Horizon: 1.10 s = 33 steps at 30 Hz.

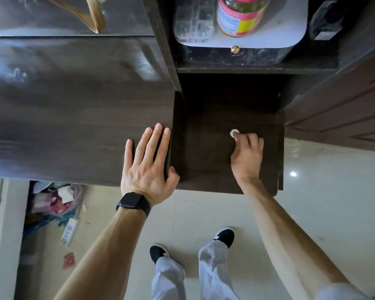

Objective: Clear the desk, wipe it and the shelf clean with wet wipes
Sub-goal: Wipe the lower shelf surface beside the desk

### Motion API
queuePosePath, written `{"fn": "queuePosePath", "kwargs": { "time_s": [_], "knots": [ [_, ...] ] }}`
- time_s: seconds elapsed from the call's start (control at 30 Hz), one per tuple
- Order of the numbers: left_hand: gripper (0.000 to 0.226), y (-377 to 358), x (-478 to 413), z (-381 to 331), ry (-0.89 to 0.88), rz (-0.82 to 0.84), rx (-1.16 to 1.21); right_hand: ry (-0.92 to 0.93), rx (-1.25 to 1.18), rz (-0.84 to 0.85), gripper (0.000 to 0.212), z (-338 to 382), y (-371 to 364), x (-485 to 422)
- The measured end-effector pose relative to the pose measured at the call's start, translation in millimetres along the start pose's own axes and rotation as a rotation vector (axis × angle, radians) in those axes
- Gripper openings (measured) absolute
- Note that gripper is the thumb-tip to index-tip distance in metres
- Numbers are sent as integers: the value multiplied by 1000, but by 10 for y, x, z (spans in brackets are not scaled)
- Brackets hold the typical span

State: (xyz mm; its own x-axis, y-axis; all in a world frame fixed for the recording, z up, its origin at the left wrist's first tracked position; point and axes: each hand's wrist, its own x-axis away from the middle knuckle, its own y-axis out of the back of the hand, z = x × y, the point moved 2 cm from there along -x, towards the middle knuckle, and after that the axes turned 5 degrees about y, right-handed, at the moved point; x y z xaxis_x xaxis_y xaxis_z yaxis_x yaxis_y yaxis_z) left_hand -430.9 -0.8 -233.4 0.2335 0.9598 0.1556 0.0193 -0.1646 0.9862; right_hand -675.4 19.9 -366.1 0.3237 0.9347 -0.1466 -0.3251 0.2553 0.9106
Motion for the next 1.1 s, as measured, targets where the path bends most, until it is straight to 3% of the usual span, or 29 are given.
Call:
{"fn": "queuePosePath", "kwargs": {
  "time_s": [0.13, 0.2, 0.33, 0.5, 0.57, 0.73, 0.83, 0.93, 1.0, 1.1],
  "knots": [
    [86, 4, -3, -1, 4, 4, 0, 292, -176, 150, 44, 348, 0, 938],
    [85, 0, 3, 0, 2, 0, 4, 350, -225, 210, 46, 278, 87, 1157],
    [84, 3, -2, 1, -3, -26, 12, 220, -69, 102, 31, -111, 142, 405],
    [85, -10, 10, -2, -3, -29, -4, 79, -113, 15, 36, 99, -65, -302],
    [85, -4, 12, -5, 1, -33, -3, 119, -179, 18, 39, 389, -188, -243],
    [85, 8, 9, -26, 6, -24, -2, 352, -222, 246, 54, 939, -414, 392],
    [84, 15, 7, -43, 6, -14, -1, 391, -286, 221, 48, 862, -392, 854],
    [84, 24, 7, -44, 2, -8, 6, 456, -355, 322, 35, 634, -143, 1227],
    [84, 26, 7, -36, 3, -2, 11, 404, -341, 275, 40, 311, 83, 1210],
    [84, 20, 12, -21, -2, -6, 13, 56, -238, 28, 34, -433, 456, 903]
  ]
}}
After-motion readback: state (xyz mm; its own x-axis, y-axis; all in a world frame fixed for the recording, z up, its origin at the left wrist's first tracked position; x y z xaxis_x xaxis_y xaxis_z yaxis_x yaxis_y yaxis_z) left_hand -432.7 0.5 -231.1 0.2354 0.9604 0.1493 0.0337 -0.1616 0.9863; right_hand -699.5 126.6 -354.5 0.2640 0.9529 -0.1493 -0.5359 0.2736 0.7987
